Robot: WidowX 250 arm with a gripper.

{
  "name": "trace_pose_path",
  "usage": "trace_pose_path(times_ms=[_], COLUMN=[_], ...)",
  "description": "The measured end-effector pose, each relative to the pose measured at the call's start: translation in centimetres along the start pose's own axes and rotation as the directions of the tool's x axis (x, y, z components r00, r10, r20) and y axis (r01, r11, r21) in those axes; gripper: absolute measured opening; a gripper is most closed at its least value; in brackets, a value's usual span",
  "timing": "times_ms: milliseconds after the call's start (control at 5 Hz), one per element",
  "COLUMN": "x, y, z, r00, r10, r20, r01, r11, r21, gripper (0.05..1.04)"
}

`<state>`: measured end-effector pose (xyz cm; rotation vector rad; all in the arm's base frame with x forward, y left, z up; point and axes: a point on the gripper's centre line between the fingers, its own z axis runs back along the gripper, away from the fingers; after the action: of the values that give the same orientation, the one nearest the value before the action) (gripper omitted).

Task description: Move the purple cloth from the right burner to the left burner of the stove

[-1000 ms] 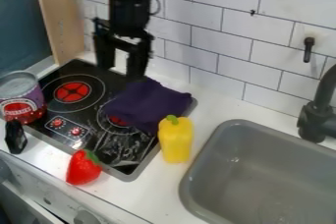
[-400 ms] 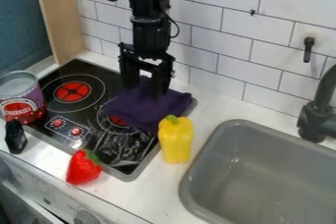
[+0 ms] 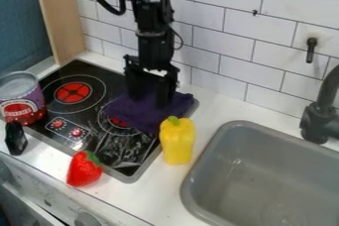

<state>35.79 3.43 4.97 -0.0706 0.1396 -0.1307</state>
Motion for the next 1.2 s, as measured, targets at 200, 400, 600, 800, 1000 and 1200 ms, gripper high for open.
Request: trace_pose_path(times_ms=[200, 400, 600, 800, 1000, 1200], x=[0.4, 0.3, 0.3, 0.1, -0.3, -0.6], y=[0.4, 0.9, 2.0, 4.9, 6.4, 7.8], z=[0.1, -0.2, -0.3, -0.3, -0.6, -0.5], r00=[1.0, 1.0, 0.999, 0.995, 0.991, 0.987], r10=[0.016, 0.026, 0.042, 0.091, 0.109, 0.115], r20=[0.0, -0.009, -0.03, -0.049, -0.079, -0.113], r01=[-0.016, -0.027, -0.042, -0.088, -0.101, -0.093], r11=[1.0, 0.999, 0.999, 0.995, 0.989, 0.98], r21=[-0.015, -0.022, 0.0, 0.049, 0.106, 0.178], gripper=[1.001, 1.001, 1.001, 1.001, 1.001, 1.001])
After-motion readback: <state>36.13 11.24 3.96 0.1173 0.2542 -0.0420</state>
